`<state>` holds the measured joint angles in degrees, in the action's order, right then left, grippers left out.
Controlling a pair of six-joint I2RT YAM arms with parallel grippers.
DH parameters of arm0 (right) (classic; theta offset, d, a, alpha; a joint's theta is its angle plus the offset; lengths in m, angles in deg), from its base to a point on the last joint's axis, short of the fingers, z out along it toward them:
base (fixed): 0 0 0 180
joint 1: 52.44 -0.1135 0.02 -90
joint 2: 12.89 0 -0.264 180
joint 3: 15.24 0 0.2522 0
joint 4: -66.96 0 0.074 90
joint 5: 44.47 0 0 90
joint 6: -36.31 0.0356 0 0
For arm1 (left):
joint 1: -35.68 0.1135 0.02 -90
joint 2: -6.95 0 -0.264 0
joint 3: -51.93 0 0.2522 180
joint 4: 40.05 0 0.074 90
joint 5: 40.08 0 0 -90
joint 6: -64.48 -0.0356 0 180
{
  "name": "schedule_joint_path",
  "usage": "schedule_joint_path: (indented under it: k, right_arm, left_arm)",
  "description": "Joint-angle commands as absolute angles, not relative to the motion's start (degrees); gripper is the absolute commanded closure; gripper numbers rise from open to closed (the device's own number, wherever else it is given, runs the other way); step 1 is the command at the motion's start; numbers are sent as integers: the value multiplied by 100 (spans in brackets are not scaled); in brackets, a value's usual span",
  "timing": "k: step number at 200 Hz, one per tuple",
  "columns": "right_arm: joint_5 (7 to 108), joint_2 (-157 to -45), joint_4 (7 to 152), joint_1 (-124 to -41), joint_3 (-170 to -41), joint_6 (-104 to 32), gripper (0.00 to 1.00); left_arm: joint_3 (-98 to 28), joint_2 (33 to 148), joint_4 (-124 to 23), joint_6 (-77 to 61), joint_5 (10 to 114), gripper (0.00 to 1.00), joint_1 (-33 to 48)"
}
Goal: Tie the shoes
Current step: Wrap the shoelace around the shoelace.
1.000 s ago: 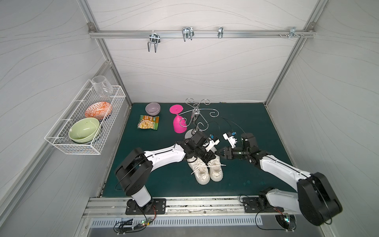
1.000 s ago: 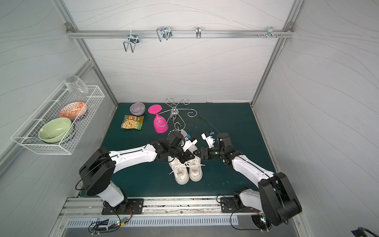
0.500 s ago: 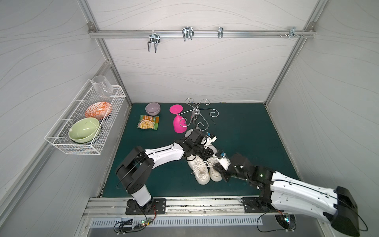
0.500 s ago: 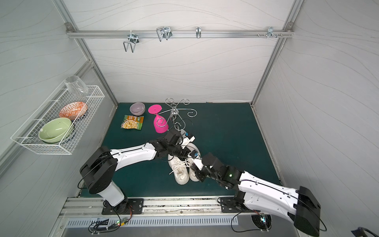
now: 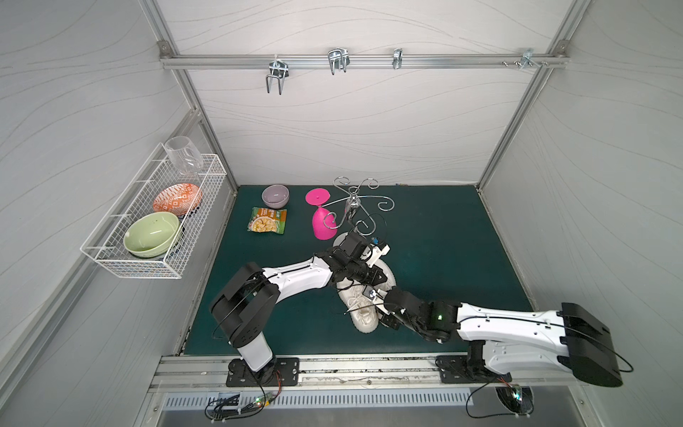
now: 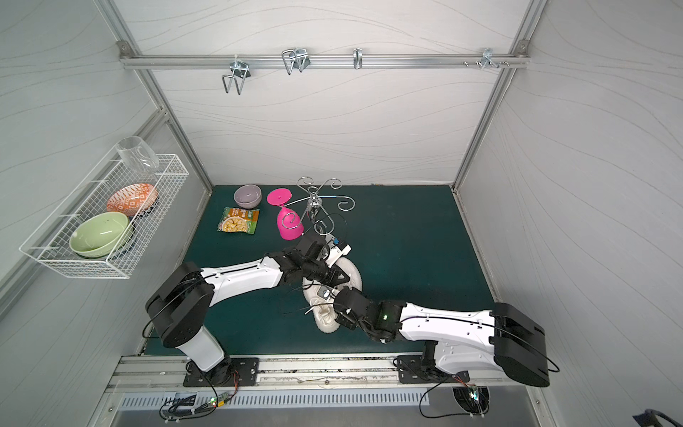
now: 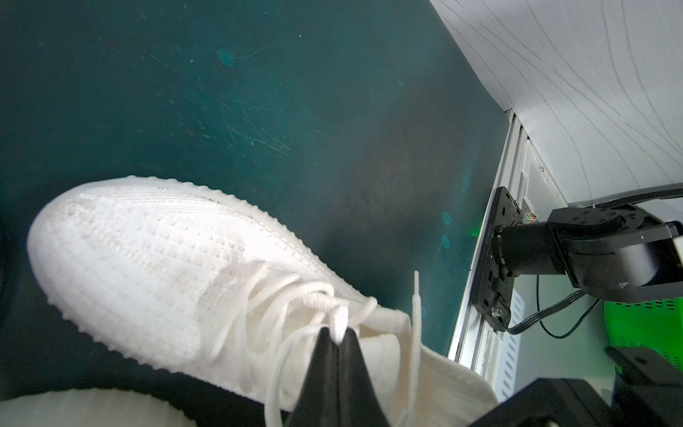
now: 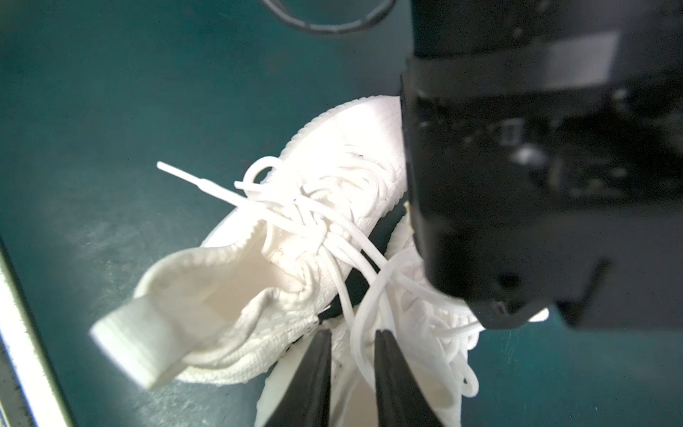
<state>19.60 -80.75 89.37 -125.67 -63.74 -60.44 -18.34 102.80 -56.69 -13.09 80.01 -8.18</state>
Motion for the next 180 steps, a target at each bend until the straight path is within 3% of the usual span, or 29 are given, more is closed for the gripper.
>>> schedule_joint_path:
  k: [1,24,65,118,180]
  right_arm:
    - [1811,-8250,8794,-12605,-6548,-6357,73]
    - [1710,-8461,8811,-12610,-6626,-6393,76]
    - [1629,-8187,8935,-12614,-6661,-6123,100]
    - [2186,-7138,9737,-12207,-6393,-5057,100]
    - [4694,-6993,10301,-10262,-6251,-4061,100]
  left_arm:
    - [-1878,10376,-5424,-1269,8088,100,-775]
    - [-1884,10387,-5434,-1251,8098,100,-782]
    - [-1862,10377,-5418,-1216,8099,100,-778]
    - [-1870,10379,-5287,-1058,8134,100,-750]
    - [-1826,10363,-5050,-857,8290,100,-705]
